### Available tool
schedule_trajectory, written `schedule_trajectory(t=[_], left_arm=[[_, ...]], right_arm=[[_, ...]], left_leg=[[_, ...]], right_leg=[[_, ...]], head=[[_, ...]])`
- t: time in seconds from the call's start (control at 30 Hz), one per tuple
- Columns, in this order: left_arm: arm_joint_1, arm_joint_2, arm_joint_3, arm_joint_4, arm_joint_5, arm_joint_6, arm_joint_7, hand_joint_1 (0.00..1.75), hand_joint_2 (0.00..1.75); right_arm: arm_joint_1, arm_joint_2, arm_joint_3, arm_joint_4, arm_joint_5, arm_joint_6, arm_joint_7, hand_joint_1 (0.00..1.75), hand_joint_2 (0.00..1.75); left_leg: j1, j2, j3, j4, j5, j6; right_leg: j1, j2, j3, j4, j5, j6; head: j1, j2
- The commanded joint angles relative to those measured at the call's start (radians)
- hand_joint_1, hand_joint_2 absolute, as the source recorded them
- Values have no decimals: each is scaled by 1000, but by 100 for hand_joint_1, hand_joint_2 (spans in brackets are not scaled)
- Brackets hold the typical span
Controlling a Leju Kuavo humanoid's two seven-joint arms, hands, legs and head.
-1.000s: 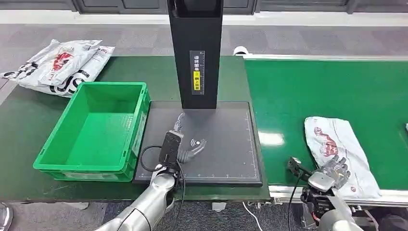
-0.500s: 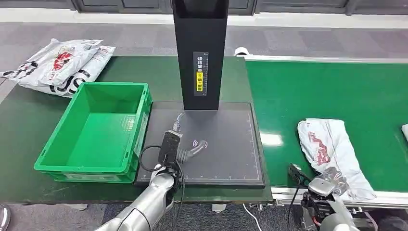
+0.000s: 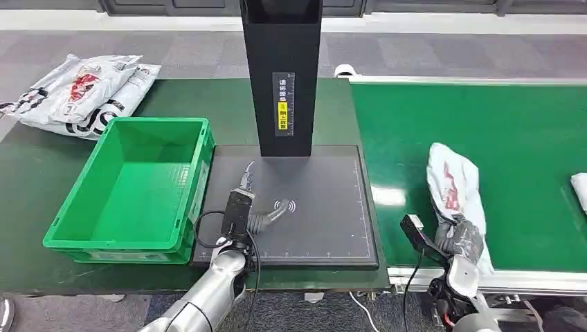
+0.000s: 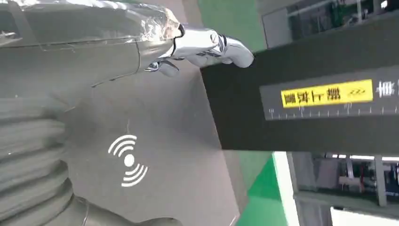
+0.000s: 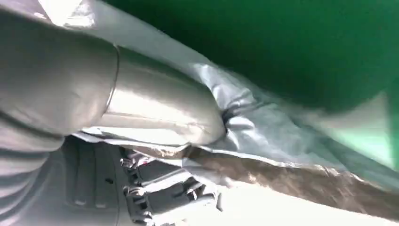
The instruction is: Moved the parcel from conveyor to table for the left to box.
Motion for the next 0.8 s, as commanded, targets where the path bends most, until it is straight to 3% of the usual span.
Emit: schedule_trajectory(t=[0.03, 0.2, 0.27, 0.3, 0.33, 0.47, 0.5, 0.6, 0.63, 0.7, 0.73, 0.8], left_arm=[[-12, 27, 63, 5, -4, 12, 4, 0, 175], [-12, 27, 63, 5, -4, 12, 4, 0, 175], [-16, 26, 65, 10, -5, 22, 4, 0, 175], [-49, 36, 57, 23, -46, 110, 4, 0, 175], [-51, 39, 53, 20, -50, 111, 4, 0, 175], [-62, 43, 56, 17, -51, 114, 4, 0, 175], [-63, 44, 55, 13, -51, 113, 4, 0, 175], [-58, 51, 52, -17, -47, 106, 4, 0, 175], [-61, 51, 46, -16, -50, 109, 4, 0, 175], [-65, 51, 41, -17, -52, 113, 4, 0, 175], [-65, 51, 41, -17, -52, 113, 4, 0, 175], [-65, 51, 41, -17, -52, 113, 4, 0, 175]], right_arm=[[-9, 88, -166, -186, -14, 3, -89, 175, 175], [-9, 88, -166, -186, -14, 3, -89, 175, 175], [1, 137, -253, -294, -65, 3, -252, 175, 175], [-16, 392, -224, -533, -95, 3, -630, 175, 175], [-10, 400, -194, -527, -107, 3, -651, 175, 175], [40, 413, -27, -521, -107, 3, -588, 175, 175], [19, 407, 31, -419, -148, 3, -591, 175, 175], [-39, 409, 188, -203, -80, 3, -499, 175, 175], [-53, 413, 300, -119, -114, 3, -478, 175, 175], [-51, 413, 449, -91, -221, 38, -454, 175, 175], [-51, 413, 449, -91, -221, 38, -454, 175, 175], [-51, 413, 449, -91, -221, 38, -454, 175, 175]], left_leg=[[0, 2, -1, -1, 1, -1], [0, 2, -1, -1, 1, -1], [0, 2, -1, -1, 1, -1], [-1, 5, -3, 0, 0, -2], [-1, 7, -4, 0, 0, -2], [1, 5, -7, 0, 2, -5], [1, 4, -7, 0, 2, -5], [1, 6, -7, 0, 2, -5], [1, 12, -5, -1, 2, -5], [2, 10, -7, 0, 2, -6], [2, 14, -6, -2, 2, -6], [1, 6, -8, -1, 3, -6]], right_leg=[[0, 1, -2, 0, 1, -1], [0, 1, -2, 0, 1, -1], [0, 1, -2, 0, 1, -2], [-1, 4, -5, 3, 1, -2], [-1, 6, -6, 3, 1, -2], [1, 4, -12, 7, 0, -4], [1, 4, -12, 7, 0, -4], [1, 6, -12, 8, 0, -4], [1, 12, -12, 7, 1, -5], [2, 10, -13, 8, 1, -5], [2, 13, -14, 7, 2, -6], [1, 5, -14, 8, 0, -6]], head=[[0, 0], [0, 0], [0, 0], [0, 0], [0, 0], [0, 0], [0, 0], [0, 0], [0, 0], [0, 0], [0, 0], [0, 0]])
